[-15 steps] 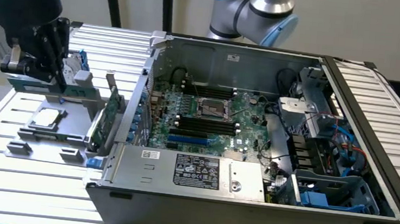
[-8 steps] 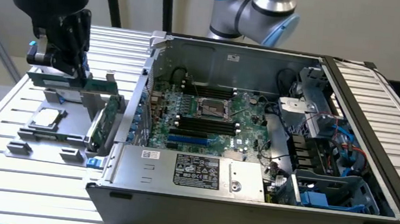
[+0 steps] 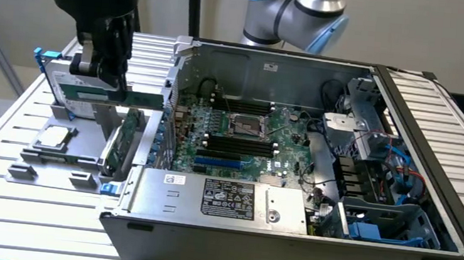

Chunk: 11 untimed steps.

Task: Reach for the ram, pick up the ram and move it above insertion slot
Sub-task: 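Pick up the ram and move it above insertion slot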

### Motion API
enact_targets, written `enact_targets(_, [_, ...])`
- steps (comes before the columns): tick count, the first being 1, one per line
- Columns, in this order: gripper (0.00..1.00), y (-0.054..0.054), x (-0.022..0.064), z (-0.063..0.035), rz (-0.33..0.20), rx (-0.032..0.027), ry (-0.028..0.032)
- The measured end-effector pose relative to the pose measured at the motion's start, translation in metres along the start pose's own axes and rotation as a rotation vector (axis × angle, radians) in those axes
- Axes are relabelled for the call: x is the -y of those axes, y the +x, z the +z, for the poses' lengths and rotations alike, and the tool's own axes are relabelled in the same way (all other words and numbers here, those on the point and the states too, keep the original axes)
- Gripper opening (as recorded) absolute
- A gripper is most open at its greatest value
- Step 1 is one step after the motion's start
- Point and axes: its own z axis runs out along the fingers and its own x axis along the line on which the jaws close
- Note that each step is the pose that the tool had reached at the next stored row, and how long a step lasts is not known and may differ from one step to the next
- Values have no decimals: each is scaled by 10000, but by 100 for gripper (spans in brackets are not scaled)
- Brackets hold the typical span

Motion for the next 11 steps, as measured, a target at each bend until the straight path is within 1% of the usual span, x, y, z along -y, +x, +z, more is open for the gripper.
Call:
enact_targets(2, [13, 2, 94, -5, -1, 34, 1])
enact_targets(8, [13, 10, 363, -14, -6, 209, 6])
enact_targets(11, [13, 13, 499, -18, -8, 274, 7])
